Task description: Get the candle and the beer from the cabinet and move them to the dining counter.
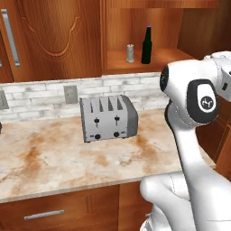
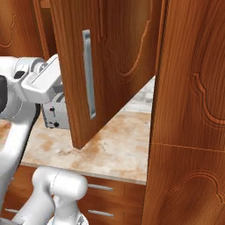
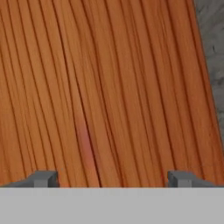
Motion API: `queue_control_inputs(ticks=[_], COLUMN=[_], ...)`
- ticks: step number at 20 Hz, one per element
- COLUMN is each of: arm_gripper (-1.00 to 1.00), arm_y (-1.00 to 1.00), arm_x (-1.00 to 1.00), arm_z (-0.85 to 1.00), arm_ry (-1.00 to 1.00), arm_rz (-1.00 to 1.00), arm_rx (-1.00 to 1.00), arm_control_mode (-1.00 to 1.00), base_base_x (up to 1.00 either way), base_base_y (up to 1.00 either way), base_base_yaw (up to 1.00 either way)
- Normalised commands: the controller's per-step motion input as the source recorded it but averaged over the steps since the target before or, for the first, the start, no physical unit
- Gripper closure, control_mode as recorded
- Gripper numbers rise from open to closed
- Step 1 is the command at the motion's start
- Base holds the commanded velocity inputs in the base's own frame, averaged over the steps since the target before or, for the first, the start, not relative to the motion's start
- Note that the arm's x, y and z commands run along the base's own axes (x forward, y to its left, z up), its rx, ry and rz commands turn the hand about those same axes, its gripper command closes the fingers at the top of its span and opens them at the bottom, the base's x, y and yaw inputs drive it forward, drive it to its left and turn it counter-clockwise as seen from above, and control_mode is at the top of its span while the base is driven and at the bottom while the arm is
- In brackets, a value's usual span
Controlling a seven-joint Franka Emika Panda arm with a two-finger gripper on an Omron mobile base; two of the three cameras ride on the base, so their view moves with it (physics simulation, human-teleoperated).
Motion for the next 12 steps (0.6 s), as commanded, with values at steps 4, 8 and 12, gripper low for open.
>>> queue_control_inputs(ticks=[4, 8, 12], arm_gripper=[-1.0, -1.0, -1.0], arm_y=[-0.34, -0.16, -0.04], arm_x=[0.0, 0.0, 0.0], arm_z=[0.0, 0.0, 0.0], arm_ry=[0.0, 0.0, 0.0], arm_rz=[0.2, 0.15, 0.11], arm_rx=[0.0, 0.0, 0.0], arm_control_mode=[-1.0, -1.0, -1.0], base_base_x=[0.0, 0.0, 0.0], base_base_y=[0.0, 0.0, 0.0], base_base_yaw=[0.0, 0.0, 0.0])
